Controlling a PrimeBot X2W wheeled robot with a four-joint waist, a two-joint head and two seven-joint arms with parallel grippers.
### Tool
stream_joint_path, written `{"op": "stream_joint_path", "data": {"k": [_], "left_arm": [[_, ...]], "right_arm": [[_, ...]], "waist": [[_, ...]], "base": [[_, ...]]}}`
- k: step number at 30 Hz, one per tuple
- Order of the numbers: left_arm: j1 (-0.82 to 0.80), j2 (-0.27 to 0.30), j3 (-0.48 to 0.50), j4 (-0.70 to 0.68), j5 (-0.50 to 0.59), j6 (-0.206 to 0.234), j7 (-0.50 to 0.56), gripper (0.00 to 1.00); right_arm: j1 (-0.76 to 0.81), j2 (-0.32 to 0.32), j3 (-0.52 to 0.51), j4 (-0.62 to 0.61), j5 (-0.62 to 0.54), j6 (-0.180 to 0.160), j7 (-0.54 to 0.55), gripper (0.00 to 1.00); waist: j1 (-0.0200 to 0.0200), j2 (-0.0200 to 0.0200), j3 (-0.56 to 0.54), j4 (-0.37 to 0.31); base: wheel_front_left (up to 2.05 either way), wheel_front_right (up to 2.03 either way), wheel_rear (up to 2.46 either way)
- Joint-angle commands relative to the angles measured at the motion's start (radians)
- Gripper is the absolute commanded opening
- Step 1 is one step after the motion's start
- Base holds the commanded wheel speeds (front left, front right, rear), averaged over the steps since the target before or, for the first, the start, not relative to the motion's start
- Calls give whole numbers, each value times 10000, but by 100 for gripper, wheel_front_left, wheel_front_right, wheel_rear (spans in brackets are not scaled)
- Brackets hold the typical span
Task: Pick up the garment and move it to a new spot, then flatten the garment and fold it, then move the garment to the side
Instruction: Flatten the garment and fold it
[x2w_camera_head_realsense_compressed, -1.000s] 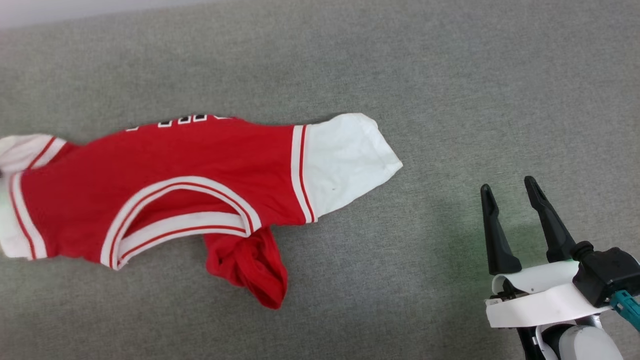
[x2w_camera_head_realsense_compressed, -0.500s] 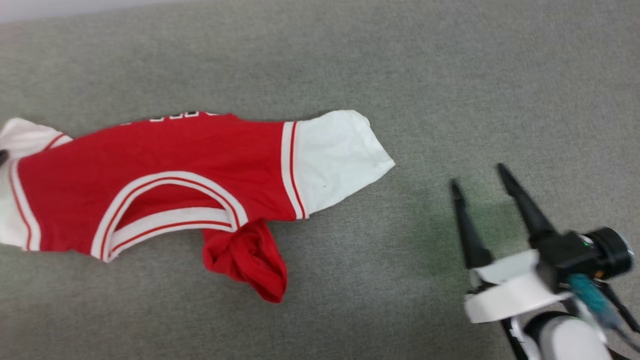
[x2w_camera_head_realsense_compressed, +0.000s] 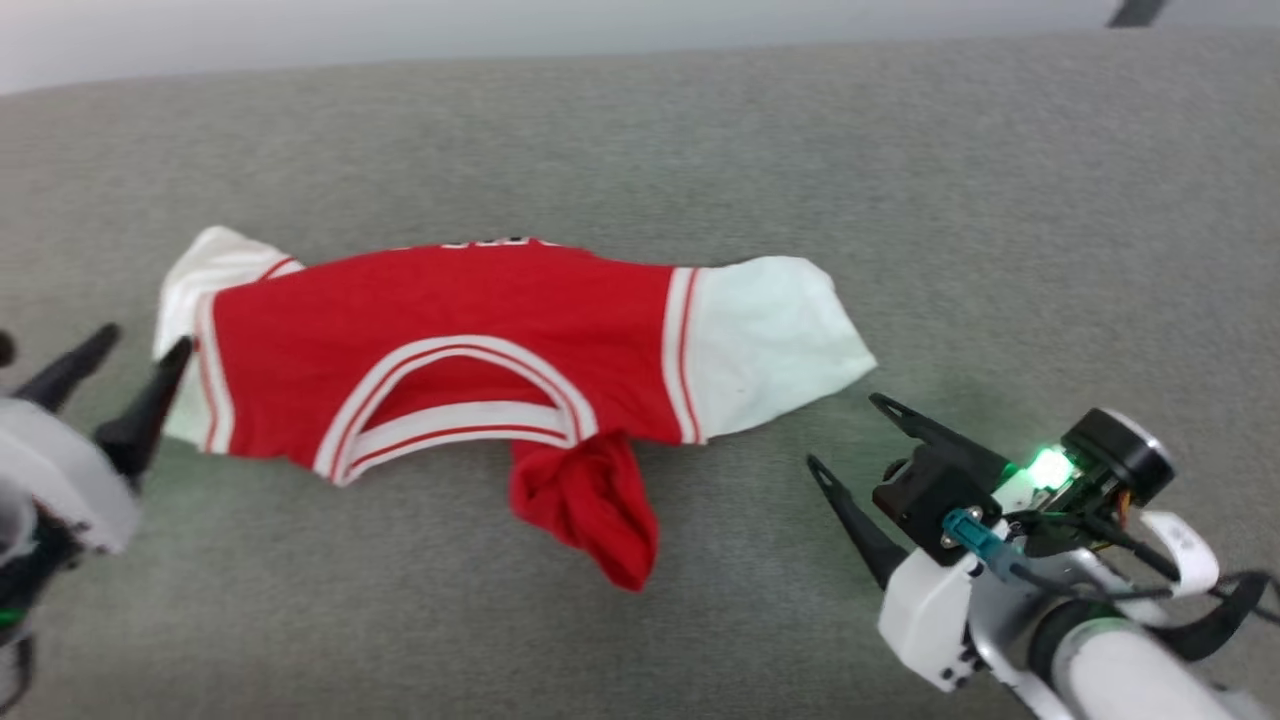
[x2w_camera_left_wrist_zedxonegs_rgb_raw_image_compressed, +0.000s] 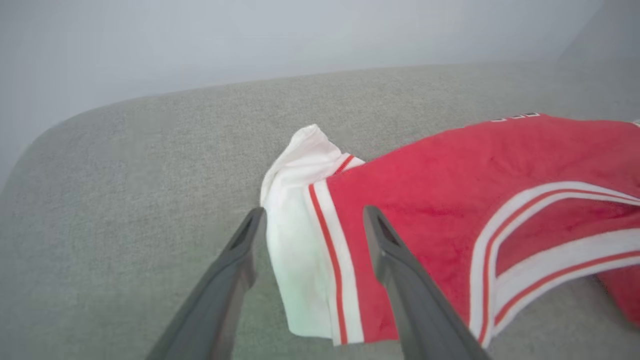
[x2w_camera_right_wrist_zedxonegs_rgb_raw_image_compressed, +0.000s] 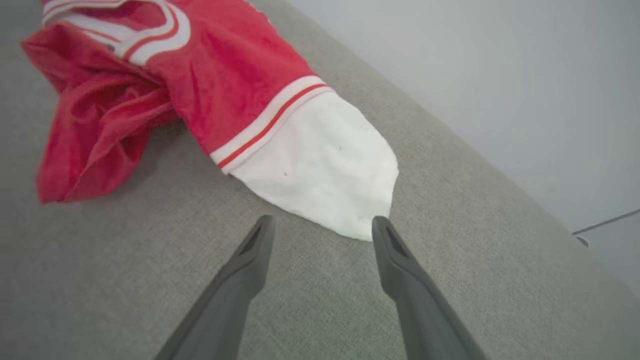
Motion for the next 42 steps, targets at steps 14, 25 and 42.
{"op": "stream_joint_path", "data": {"k": [14,25,42], "left_arm": [[5678,-3261,7897,-2283,4609,284,-39,100],[6444,-4620,9768,-2368,5812,-321,-41,100],[4748,57,6104,-4216,6131,-304,-30,100]], "right_arm": [[-3180,-2904,3007,-89,2900,-18,2794,100],[-4726,-3029,4740,1543,3461,-18,2771,100],[-5384,-2588,5079,2143,3543,-18,2693,0]], "waist": [[0,0,529,1922],[0,0,1050,2506],[0,0,1192,1772]], "base": [[0,0,0],[0,0,0],[0,0,0]]}}
